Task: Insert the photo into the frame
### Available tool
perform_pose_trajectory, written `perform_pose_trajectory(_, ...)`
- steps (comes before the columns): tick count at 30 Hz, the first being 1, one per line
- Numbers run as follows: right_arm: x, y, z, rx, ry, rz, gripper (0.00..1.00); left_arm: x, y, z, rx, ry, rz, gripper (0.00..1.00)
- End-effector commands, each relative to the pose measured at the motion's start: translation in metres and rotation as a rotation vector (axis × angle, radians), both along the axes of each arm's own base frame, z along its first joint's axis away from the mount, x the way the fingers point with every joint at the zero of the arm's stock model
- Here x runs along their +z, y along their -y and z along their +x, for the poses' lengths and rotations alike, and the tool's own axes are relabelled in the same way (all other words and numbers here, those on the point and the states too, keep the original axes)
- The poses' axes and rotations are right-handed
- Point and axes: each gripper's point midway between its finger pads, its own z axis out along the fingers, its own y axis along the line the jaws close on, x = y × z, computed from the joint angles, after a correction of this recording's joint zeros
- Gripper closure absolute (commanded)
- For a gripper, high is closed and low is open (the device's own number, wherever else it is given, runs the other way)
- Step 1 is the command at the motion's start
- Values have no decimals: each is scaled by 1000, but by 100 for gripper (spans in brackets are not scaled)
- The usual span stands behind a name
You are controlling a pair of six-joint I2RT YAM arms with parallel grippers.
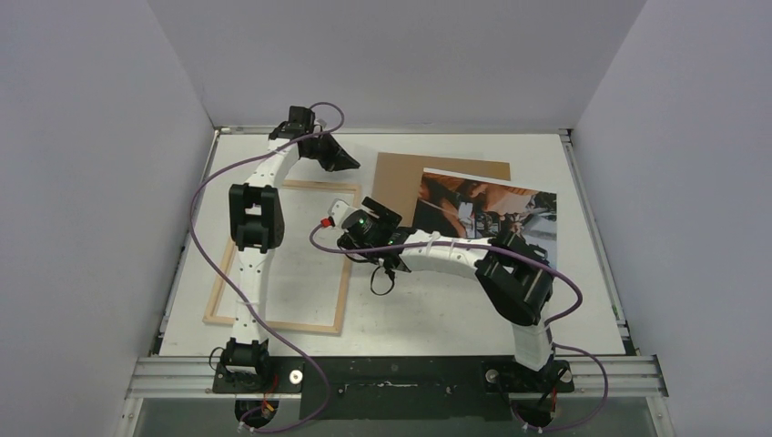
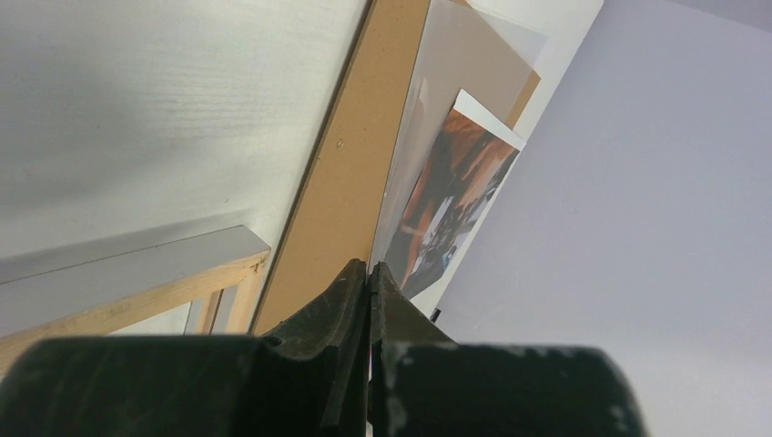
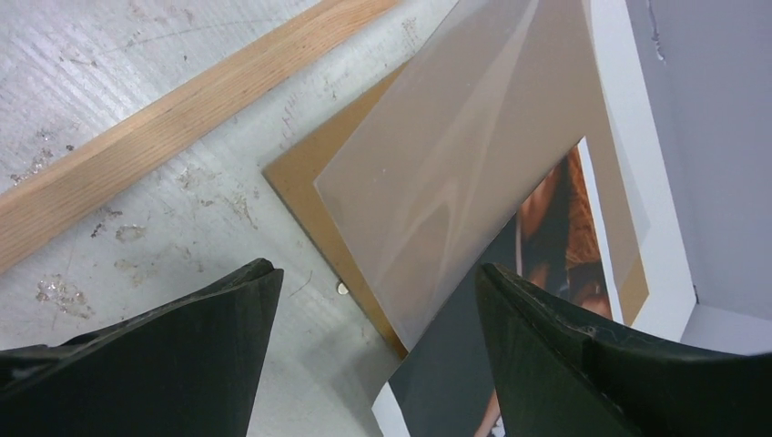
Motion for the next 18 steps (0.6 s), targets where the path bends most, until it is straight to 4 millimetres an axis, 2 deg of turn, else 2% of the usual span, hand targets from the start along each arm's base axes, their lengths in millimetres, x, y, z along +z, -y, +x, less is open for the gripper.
perform_pose_trajectory(1, 15, 0, 14, -42, 112, 1, 22, 69, -7, 8, 13, 122, -51, 100)
perform_pose_trajectory(7, 15, 6, 24, -63, 186, -47, 29, 69, -6, 6, 19, 106, -65, 100)
perform_pose_trajectory(13, 0, 13, 23, -55, 192, -89, 35, 71, -7, 7, 27, 103, -81, 100)
perform_pose_trajectory(16, 0, 14, 24, -66, 203, -87, 45, 68, -8, 7, 31, 95, -81, 100)
perform_pose_trajectory(18, 3, 16, 26, -88, 220, -87, 57, 67, -8, 7, 30, 93, -81, 100)
